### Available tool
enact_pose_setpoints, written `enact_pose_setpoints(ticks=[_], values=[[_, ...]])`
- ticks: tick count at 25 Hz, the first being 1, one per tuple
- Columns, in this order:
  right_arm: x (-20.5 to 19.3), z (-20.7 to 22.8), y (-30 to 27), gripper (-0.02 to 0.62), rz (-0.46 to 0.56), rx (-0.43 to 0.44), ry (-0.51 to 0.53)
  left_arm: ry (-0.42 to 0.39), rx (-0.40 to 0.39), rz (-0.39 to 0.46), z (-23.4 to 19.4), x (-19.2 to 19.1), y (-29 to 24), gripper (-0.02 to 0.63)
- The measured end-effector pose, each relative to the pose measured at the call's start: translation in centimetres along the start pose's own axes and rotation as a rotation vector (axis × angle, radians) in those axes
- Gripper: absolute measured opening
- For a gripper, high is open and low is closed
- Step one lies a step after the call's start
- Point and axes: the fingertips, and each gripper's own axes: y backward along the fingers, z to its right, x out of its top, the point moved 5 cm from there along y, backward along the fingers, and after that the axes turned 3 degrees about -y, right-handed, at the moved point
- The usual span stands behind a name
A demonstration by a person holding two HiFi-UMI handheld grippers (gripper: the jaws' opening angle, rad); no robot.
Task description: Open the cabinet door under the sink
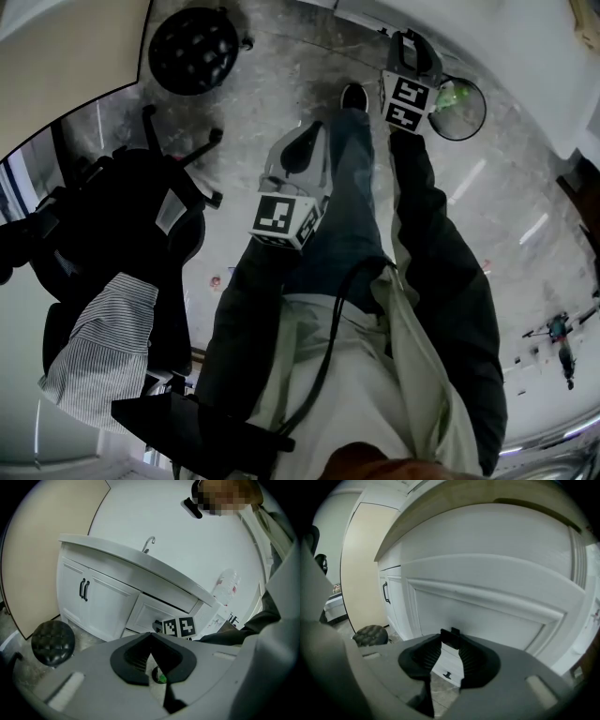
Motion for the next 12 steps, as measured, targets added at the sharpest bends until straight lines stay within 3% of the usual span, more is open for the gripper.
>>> enact_pose_setpoints(ticks=[12], values=[[-3.3,-2.9,4.8,0.118,-0.044,0.056,-0.012,-0.035,-0.034,0.005,0.2,-2.2,4.2,0.008]])
